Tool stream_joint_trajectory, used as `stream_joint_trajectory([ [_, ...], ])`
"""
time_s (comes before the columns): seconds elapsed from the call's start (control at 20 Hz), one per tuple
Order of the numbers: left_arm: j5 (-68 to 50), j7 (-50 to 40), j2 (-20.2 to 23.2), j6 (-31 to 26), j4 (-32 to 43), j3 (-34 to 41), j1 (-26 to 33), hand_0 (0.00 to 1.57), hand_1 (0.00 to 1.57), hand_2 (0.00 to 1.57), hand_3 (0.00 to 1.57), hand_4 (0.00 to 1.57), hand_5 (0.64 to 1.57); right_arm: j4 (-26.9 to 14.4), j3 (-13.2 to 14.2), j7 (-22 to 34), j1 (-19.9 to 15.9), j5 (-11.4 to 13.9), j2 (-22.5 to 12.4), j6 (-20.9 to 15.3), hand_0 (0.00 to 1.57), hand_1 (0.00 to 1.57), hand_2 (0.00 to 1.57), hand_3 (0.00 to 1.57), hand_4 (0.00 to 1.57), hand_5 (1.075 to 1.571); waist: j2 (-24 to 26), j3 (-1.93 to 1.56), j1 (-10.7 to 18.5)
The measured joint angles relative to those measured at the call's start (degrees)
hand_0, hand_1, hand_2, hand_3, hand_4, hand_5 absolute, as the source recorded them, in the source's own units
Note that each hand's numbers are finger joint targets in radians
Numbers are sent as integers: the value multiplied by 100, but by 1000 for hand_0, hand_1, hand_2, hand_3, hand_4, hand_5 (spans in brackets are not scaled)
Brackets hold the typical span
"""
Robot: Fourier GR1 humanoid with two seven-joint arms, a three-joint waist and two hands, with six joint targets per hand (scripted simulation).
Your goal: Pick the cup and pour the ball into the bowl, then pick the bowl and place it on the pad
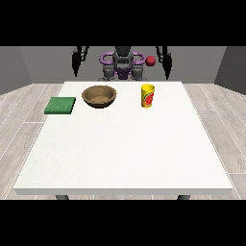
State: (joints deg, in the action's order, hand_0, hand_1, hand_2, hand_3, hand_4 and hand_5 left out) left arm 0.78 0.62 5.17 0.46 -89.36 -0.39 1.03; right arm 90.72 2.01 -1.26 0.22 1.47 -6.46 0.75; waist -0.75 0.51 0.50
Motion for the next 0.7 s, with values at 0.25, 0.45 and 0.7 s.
stream_joint_trajectory([
  [0.25,-34,-262,128,-38,-344,24,-43,0,0,0,0,0,1557,331,54,286,-22,-34,-158,40,0,0,0,0,0,1569,879,-18,-38],
  [0.45,-529,-741,105,-23,-657,345,-455,0,0,0,0,0,1558,430,462,494,-37,-728,-438,521,0,0,0,0,0,1569,1119,-37,-173],
  [0.7,-1044,-724,313,-252,-783,845,-590,0,0,0,0,0,1544,529,925,531,45,-1398,-691,1019,0,0,0,0,0,1570,872,-48,-243],
])
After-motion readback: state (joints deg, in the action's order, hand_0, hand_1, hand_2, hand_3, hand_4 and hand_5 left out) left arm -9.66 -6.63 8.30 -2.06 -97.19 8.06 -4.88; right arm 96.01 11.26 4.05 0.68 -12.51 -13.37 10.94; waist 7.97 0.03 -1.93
